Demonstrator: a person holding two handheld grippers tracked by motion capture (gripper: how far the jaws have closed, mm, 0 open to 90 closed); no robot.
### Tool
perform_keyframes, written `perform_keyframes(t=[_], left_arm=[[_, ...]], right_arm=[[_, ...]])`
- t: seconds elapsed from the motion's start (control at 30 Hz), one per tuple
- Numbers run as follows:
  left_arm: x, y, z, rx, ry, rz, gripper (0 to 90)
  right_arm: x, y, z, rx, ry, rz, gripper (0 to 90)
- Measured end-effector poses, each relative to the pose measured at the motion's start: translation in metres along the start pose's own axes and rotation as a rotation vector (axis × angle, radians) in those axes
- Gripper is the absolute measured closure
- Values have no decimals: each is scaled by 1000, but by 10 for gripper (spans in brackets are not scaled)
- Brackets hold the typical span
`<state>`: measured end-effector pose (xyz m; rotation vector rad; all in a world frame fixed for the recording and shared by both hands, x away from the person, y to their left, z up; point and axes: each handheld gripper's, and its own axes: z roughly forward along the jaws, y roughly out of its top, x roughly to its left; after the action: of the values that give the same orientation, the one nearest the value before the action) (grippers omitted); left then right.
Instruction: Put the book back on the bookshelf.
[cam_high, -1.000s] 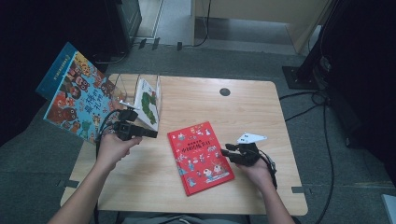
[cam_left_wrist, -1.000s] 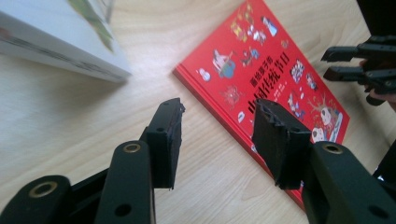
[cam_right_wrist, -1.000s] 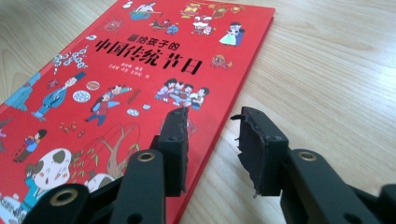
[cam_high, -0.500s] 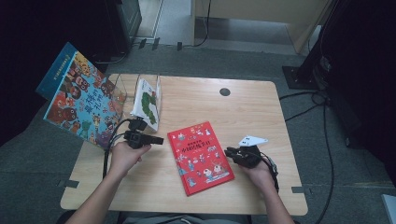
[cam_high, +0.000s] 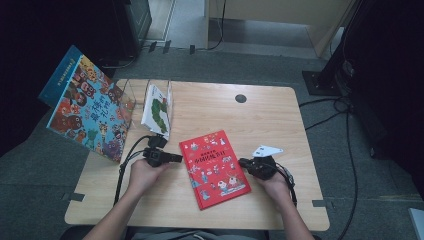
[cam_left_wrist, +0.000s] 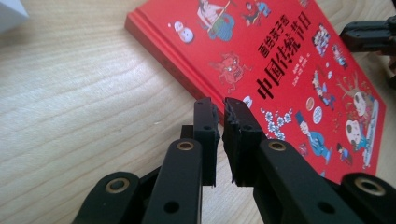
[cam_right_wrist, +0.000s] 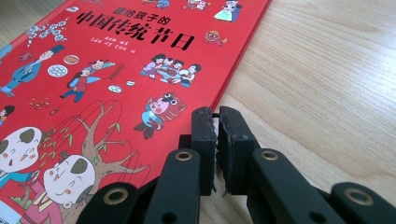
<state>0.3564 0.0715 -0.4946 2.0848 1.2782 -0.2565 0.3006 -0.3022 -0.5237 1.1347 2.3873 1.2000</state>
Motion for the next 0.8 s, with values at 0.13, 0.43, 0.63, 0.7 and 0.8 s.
perform_keyframes(t=[0.13, 0.43, 0.63, 0.7, 0.8], left_arm=[[0, -1, 7, 2, -14, -9, 843], [-3, 6, 13, -12, -10, 7, 872], [-1, 14, 17, -26, -14, 11, 895], [-2, 17, 19, -26, -8, 16, 897], [-1, 19, 20, -29, -7, 22, 900]], right_arm=[[0, 0, 1, -4, -1, 8, 869], [2, 2, 3, 1, -10, 22, 900], [2, 3, 3, 5, -23, 44, 900], [2, 3, 3, 7, -24, 54, 900], [1, 4, 4, 5, -23, 57, 900]])
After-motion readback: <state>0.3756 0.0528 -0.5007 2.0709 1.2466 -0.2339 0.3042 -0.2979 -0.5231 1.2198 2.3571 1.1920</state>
